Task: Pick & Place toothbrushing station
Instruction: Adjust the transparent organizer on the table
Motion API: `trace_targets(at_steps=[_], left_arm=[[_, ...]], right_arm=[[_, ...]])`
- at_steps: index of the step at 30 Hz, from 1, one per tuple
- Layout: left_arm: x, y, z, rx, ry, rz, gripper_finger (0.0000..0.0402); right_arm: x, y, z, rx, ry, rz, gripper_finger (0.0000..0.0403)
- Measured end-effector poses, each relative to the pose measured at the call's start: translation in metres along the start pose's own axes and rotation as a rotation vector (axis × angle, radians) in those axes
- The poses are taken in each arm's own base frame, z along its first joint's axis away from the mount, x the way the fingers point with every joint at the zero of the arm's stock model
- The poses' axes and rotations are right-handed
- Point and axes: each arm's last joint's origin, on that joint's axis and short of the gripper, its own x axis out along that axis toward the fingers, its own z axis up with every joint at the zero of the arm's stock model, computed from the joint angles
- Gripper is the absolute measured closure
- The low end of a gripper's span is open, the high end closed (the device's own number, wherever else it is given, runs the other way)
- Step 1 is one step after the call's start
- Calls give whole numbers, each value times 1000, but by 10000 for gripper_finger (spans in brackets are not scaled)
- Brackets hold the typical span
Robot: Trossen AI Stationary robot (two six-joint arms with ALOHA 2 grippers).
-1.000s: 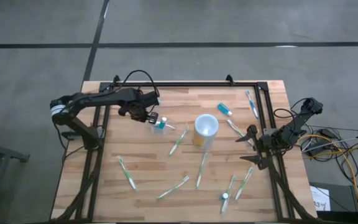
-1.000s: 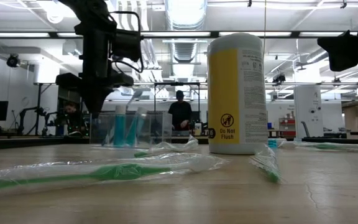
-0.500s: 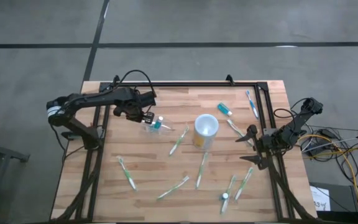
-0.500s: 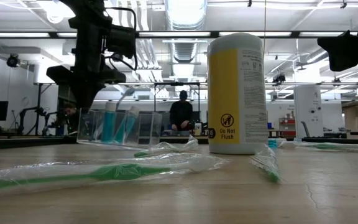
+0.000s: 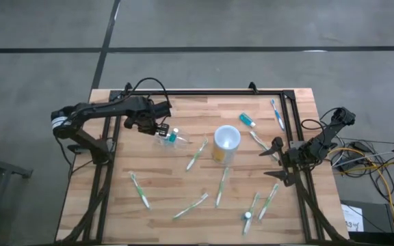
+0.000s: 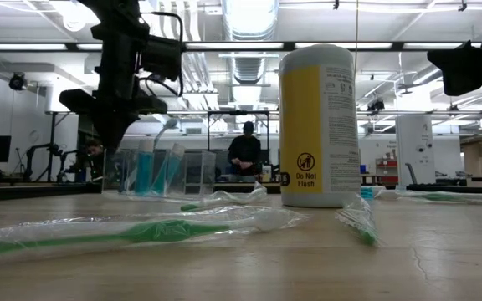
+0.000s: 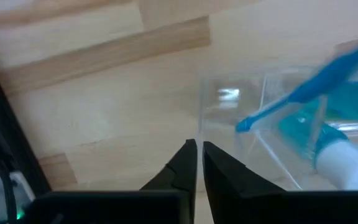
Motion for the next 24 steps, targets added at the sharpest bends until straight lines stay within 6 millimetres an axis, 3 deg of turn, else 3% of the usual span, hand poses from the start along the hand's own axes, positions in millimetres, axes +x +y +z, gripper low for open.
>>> trace_targets(at_steps=[5, 20, 24], left_arm=[[9, 1, -2, -10, 27, -18, 372], [8, 0, -2, -18, 30, -35, 370], [8, -1, -2, -27, 36, -42, 351]], right_arm=[[0, 0, 0, 0, 0, 0, 53], [0, 0, 0, 0, 0, 0, 53], [0, 0, 0, 0, 0, 0, 55]])
